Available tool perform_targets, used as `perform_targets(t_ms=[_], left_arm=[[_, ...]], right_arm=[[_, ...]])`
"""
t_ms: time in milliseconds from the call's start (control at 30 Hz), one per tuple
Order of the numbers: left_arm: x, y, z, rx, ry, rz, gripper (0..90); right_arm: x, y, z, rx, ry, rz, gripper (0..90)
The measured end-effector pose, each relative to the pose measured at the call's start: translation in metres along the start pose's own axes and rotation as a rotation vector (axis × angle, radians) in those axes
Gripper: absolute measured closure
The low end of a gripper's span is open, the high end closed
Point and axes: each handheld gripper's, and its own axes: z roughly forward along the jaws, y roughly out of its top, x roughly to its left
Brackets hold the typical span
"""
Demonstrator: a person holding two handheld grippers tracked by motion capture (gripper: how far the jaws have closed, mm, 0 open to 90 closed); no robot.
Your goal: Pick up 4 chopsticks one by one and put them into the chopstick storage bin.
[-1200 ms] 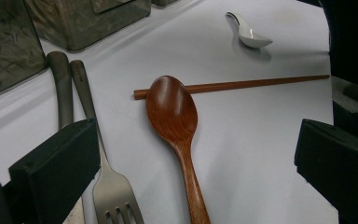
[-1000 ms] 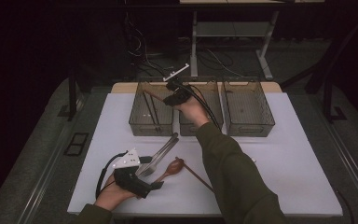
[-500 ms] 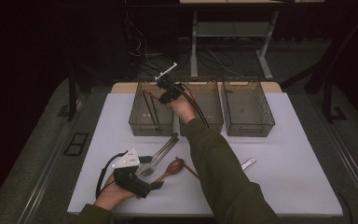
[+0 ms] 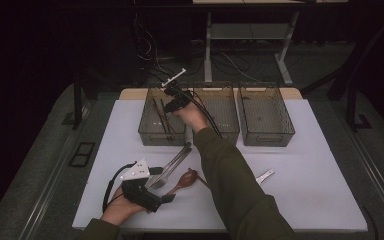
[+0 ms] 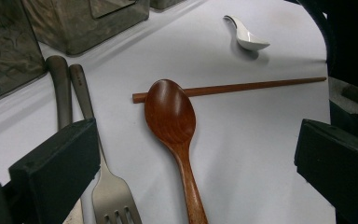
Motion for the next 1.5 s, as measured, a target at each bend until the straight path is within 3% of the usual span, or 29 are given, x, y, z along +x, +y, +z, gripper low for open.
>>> perform_targets(t_ms=[333,767,933,1500], left_arm=[[0.000,0.000,0.000,0.001,0.002,0.000,0.0],[0.000,-0.001,0.001,0.005,0.004,-0.003,0.0],[0.000,-0.001,0.001,0.010,0.006,-0.005,0.0],[0.000,-0.001,0.002,0.019,0.016,-0.006,0.0]], right_arm=[[-0.001,-0.005,-0.018,-0.055,0.063,-0.013,45.9],[-0.009,-0.031,-0.052,-0.130,0.118,-0.019,37.1],[-0.010,-0.043,-0.068,-0.150,0.119,-0.047,35.8],[-0.026,-0.098,-0.111,-0.200,0.155,-0.039,34.2]])
